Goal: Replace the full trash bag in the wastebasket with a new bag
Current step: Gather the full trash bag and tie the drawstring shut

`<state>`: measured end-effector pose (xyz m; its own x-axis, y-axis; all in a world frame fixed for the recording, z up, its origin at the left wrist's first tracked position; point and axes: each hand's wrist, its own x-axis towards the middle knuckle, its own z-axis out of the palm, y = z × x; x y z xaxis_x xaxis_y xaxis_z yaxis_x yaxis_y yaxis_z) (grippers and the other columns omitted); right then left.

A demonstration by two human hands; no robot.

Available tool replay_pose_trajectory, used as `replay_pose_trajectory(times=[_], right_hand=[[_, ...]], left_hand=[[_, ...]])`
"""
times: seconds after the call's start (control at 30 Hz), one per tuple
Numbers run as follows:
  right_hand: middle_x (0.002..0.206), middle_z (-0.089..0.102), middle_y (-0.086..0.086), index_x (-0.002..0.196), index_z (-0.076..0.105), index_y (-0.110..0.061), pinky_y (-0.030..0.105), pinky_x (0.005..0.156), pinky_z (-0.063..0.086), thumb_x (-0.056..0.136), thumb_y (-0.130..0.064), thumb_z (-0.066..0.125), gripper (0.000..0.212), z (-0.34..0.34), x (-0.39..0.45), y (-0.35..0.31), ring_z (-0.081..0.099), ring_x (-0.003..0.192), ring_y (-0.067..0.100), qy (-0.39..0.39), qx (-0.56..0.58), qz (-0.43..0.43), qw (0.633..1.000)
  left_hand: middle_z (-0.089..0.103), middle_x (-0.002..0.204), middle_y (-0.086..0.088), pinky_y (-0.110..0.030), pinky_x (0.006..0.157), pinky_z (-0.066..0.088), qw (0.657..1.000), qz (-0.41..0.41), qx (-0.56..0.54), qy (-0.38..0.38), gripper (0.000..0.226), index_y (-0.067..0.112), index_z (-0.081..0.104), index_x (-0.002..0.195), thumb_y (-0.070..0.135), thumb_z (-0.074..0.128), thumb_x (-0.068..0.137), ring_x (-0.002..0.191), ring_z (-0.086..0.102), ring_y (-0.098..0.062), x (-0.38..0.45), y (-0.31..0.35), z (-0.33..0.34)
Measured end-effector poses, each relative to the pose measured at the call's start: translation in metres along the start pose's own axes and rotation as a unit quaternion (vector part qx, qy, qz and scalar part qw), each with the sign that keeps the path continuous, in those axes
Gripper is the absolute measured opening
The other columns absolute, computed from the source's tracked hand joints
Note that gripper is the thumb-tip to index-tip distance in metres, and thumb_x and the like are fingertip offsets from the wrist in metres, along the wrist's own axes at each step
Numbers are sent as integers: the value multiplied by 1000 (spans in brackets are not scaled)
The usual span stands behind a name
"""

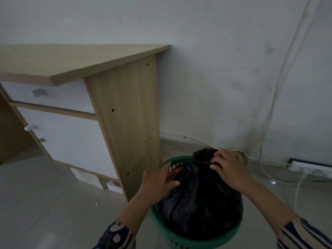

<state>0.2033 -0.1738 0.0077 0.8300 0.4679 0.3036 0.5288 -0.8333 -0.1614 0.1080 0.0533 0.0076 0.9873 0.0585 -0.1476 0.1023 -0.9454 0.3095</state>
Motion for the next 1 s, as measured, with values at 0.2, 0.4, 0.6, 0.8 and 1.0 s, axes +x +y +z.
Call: replay_pose_trajectory(times=[0.2,0.4,0.6,0.8,1.0], right_hand=[[97,66,0,83,51,-25,29,81,23,89,-36,51,12,-18,1,-3,57,101,22,-17,41,33,998],[83,66,7,77,52,-23,34,72,45,87,-35,57,16,-36,2,-1,61,82,27,-56,120,60,989],[80,60,-1,79,52,-24,34,74,45,87,-33,58,14,-43,-2,-8,59,81,22,-61,162,61,983],[77,63,1,75,56,-22,35,73,47,86,-30,59,14,-51,-5,-7,60,78,21,-54,198,74,976],[82,57,3,86,65,-12,34,73,41,91,-29,52,22,-54,-6,6,56,84,24,-76,121,61,988]], left_hand=[[52,73,-1,-18,56,36,977,-5,-214,-6,23,17,48,75,21,42,96,70,57,-19,-3,-4,-8],[55,85,0,-19,58,41,939,-52,-312,-134,28,15,56,105,39,49,91,69,51,-9,-10,-8,-41],[58,116,-7,-31,89,42,983,-1,-180,-16,41,15,57,114,46,51,88,108,54,-23,0,9,3],[65,102,-8,-30,77,42,988,6,-138,73,20,12,58,96,30,51,91,97,59,-24,8,23,14],[46,68,0,-25,58,36,978,-31,-188,-87,27,13,51,88,26,32,99,62,45,-12,-1,4,-34]])
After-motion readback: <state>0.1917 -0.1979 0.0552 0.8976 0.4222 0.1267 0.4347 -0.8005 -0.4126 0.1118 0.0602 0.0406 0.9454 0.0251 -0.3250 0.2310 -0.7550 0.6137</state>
